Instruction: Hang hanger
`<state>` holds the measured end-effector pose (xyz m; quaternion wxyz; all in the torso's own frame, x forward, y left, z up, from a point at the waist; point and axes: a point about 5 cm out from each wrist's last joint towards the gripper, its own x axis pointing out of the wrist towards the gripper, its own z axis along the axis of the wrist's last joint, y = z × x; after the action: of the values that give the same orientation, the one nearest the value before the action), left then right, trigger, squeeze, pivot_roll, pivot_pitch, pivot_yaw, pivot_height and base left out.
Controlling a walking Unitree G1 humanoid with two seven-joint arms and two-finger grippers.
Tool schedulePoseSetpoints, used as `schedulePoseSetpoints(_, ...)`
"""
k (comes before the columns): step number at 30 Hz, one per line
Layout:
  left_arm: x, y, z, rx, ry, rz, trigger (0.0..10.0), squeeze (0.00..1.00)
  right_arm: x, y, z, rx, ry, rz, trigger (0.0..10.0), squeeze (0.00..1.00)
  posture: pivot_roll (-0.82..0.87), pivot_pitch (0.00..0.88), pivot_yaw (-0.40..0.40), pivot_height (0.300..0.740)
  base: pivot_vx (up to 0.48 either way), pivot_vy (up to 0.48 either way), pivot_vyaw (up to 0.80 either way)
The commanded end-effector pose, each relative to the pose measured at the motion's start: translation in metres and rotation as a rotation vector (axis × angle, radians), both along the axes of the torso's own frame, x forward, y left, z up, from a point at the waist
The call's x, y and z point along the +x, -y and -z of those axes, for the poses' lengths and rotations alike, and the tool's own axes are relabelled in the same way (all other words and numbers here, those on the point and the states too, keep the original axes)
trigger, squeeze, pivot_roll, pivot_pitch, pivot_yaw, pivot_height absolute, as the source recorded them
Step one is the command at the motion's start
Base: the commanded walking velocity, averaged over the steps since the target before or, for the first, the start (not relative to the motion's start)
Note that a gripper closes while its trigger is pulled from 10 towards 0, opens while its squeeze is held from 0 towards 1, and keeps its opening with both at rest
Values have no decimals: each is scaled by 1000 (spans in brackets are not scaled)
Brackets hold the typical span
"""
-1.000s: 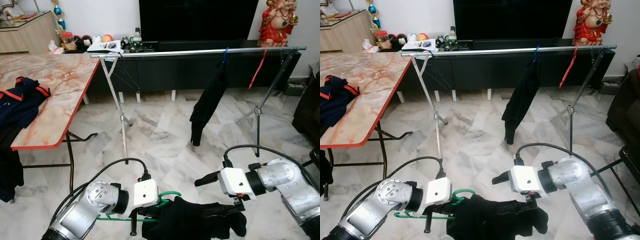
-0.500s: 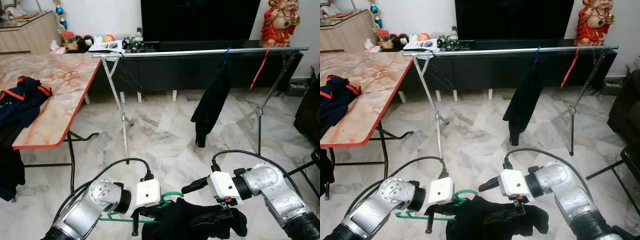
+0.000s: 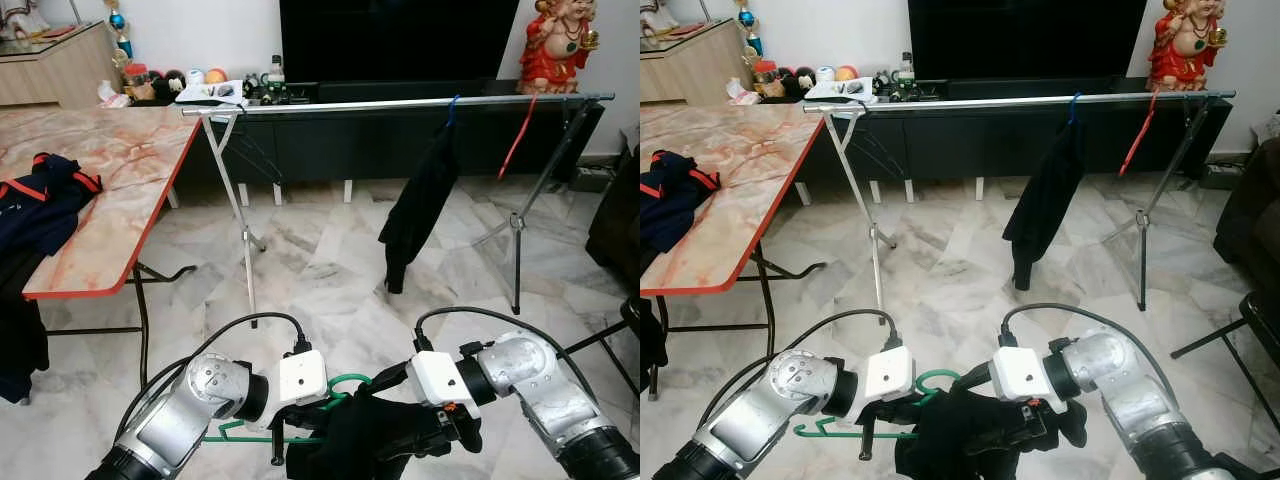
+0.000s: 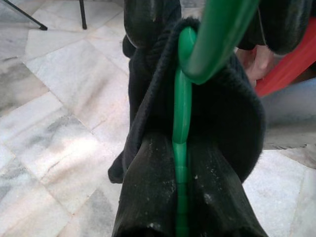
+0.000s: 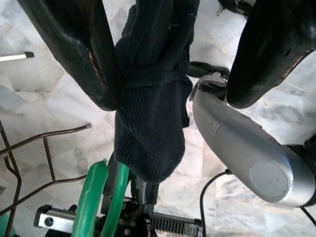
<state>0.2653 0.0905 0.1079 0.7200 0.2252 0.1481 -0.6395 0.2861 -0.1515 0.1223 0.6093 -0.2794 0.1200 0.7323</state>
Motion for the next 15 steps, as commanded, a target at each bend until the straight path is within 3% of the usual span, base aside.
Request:
schedulePoseSetpoints(1, 3, 3, -11, -21, 28, 15, 10000, 0, 1, -3, 4, -23, 9, -2, 10000, 0, 75, 60, 41, 740, 0, 0, 0)
schedulePoseSetpoints(4, 3, 4, -11, -21, 27, 15, 10000, 0, 2, -5, 4, -13, 5, 6, 9922, 0, 76, 63, 42, 740, 0, 0, 0)
schedulePoseSetpoints(5, 3, 4, -11, -22, 26, 15, 10000, 0, 2, -5, 4, -13, 5, 7, 7216, 0, 76, 63, 42, 740, 0, 0, 0)
schedulePoseSetpoints(6, 3, 4, -11, -21, 26, 14, 10000, 0, 3, -5, 5, -13, 6, 11, 1216, 0, 77, 64, 42, 740, 0, 0, 0)
schedulePoseSetpoints(7, 3, 4, -11, -21, 25, 13, 10000, 0, 3, -5, 5, -13, 6, 15, 1216, 0, 77, 64, 42, 740, 0, 0, 0)
schedulePoseSetpoints(8, 3, 4, -12, -21, 24, 12, 10000, 0, 3, -5, 5, -12, 7, 18, 0, 0, 77, 64, 42, 740, 0, 0, 0)
schedulePoseSetpoints(15, 4, 6, -13, -26, 26, 12, 10000, 0, 3, -5, 7, -6, 3, 25, 0, 0, 78, 65, 43, 740, 0, 0, 0)
